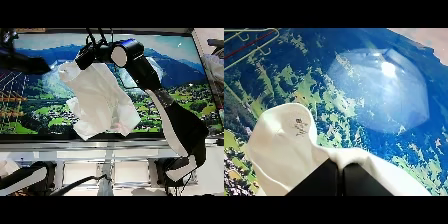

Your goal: Fold the clothes and pants, and hang the long-sleeved shirts on hangers.

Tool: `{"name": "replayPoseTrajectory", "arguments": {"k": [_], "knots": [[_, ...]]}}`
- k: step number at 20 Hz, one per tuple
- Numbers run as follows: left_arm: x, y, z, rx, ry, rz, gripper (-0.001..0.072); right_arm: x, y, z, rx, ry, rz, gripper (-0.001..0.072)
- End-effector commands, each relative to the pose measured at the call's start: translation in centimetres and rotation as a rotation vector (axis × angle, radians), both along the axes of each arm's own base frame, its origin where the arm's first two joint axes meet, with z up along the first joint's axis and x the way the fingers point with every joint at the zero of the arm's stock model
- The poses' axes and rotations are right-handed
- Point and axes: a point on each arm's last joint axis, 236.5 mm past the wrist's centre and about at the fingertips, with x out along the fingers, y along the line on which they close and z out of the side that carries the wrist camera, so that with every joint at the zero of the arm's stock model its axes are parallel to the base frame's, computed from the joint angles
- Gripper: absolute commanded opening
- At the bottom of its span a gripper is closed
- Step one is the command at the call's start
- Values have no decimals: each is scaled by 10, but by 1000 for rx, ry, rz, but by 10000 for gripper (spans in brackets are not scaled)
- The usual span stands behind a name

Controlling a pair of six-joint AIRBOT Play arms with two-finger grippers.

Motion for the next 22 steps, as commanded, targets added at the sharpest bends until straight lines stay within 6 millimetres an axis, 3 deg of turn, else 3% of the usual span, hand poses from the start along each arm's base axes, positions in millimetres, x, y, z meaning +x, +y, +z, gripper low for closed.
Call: {"name": "replayPoseTrajectory", "arguments": {"k": [1, 4, 6, 9, 13, 17, 22], "knots": [[-22, 123, 0, 222, 27, 361, 307, -1, 1, -2, -4, 5, 5, 22], [-46, 187, -40, 255, 104, 512, 306, -2, 1, -3, -4, 8, 7, 22], [-58, 209, -78, 225, 157, 579, 307, -2, 1, -3, -18, -6, 20, 22], [-60, 228, -114, 266, 145, 556, 306, -2, 1, -4, -30, -15, 29, 22], [-43, 256, -134, 371, 99, 523, 306, -2, 0, -4, -36, -22, 34, 22], [-51, 279, -166, 373, 182, 560, 305, -2, 0, -4, -39, -23, 33, 22], [-48, 296, -183, 376, 183, 580, 305, -2, 0, -4, -38, -23, 33, 22]]}}
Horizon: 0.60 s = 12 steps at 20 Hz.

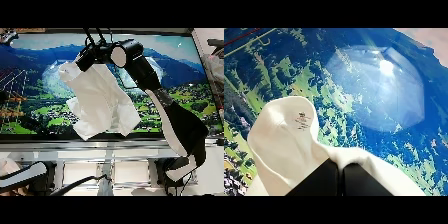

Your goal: Fold the clothes and pants, and hang the long-sleeved shirts on hangers.

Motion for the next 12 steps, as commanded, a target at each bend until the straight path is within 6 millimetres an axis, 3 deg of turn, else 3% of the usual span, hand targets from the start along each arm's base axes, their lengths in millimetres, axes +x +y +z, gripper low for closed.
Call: {"name": "replayPoseTrajectory", "arguments": {"k": [1, 8, 10, 12], "knots": [[7, 13, -11, 22, -12, 0, 305, 0, 0, 0, 1, 0, 1, 22], [16, 18, -40, 8, 7, -4, 299, -1, 1, 0, 5, 3, 2, 23], [17, 19, -47, 3, 14, -6, 253, -1, 1, 0, 5, 4, 2, 23], [17, 19, -50, 0, 19, -6, 154, -1, 1, 0, 5, 4, 2, 23]]}}
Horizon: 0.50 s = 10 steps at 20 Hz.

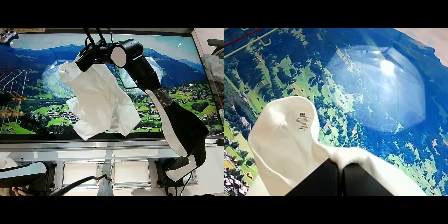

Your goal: Fold the clothes and pants, and hang the long-sleeved shirts on hangers.

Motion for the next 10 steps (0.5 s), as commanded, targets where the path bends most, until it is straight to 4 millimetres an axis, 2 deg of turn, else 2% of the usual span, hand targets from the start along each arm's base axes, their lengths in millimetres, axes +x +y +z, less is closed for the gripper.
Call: {"name": "replayPoseTrajectory", "arguments": {"k": [1, 4, 5, 10], "knots": [[2, 1, -6, -2, 3, -1, 121, 0, 1, 0, 1, 1, 1, 23], [2, 1, -1, 3, -5, -1, 113, 0, 1, 0, 2, 1, 1, 23], [2, 1, 1, 5, -9, -1, 76, -1, 0, 0, 1, 2, 1, 23], [3, -8, 9, -2, -16, -11, 51, -1, 0, -2, -3, 6, 2, 23]]}}
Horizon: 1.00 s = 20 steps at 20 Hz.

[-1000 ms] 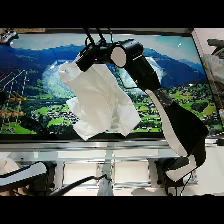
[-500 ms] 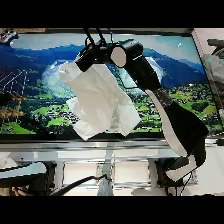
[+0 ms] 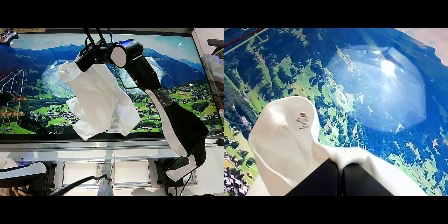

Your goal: Fold the clothes and pants, and hang the long-sleeved shirts on hangers.

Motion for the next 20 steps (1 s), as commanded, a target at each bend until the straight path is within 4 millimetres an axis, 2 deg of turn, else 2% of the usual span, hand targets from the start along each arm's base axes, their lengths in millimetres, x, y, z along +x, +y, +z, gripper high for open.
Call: {"name": "replayPoseTrajectory", "arguments": {"k": [1, 7, 10, 15, 20], "knots": [[1, -6, 7, -3, -8, -8, 51, -1, 0, -2, -6, 6, 2, 23], [2, -8, 28, 19, -44, -13, 10, -1, -1, -3, -11, 9, 2, 23], [0, -11, 31, 11, -43, -10, 8, -2, -1, -3, -12, 9, 2, 23], [11, -33, 34, -75, -95, -36, 5, -2, -1, -4, -13, 10, 3, 23], [23, -49, 37, -57, -98, -101, 4, -3, -1, -5, -16, 14, 4, 23]]}}
